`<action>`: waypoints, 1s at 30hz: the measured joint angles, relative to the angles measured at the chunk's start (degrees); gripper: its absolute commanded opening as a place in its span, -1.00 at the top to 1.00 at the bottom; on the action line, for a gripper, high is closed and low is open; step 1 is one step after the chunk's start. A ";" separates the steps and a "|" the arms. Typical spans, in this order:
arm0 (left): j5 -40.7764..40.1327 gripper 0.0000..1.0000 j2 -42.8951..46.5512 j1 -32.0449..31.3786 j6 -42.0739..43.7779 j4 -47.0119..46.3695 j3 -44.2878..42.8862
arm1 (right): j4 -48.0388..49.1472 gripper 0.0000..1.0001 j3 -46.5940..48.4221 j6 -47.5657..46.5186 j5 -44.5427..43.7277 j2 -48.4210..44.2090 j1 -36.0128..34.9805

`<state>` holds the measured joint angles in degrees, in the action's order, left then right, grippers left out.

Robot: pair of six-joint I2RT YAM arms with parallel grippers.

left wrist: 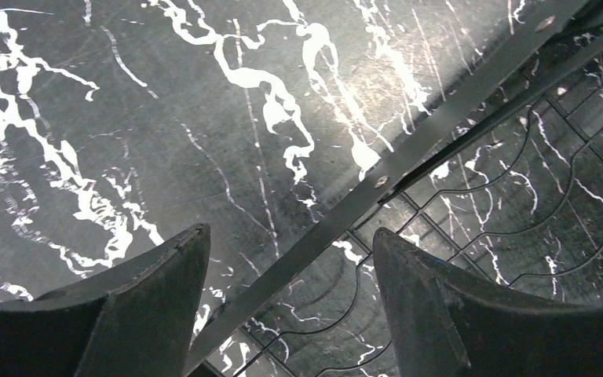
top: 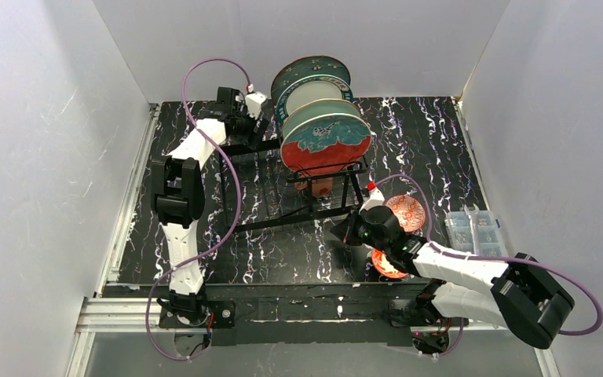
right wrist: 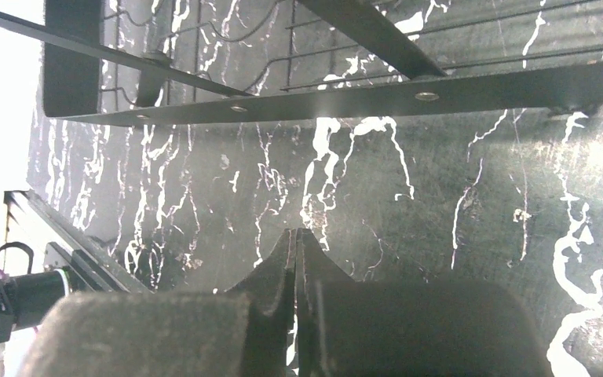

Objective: Load the mixed dishes into the dish rack
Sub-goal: Move the dish rack to the center of the board.

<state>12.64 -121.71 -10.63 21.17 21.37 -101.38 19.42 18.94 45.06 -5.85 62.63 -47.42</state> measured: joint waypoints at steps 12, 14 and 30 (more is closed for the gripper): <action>4.46 0.12 -5.53 0.00 2.25 3.04 -2.01 | -0.68 0.97 3.10 -0.66 -0.50 8.72 -0.02; 4.50 0.34 -6.03 0.11 2.40 3.10 -2.84 | -0.92 0.97 4.22 -1.03 -1.09 9.01 -0.02; 9.44 1.00 -6.45 0.11 12.96 8.28 -4.50 | -2.58 0.97 11.15 -1.53 -10.54 16.35 1.53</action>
<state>22.09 -128.16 -10.52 34.13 29.65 -105.89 16.84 30.09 43.53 -16.38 78.98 -45.89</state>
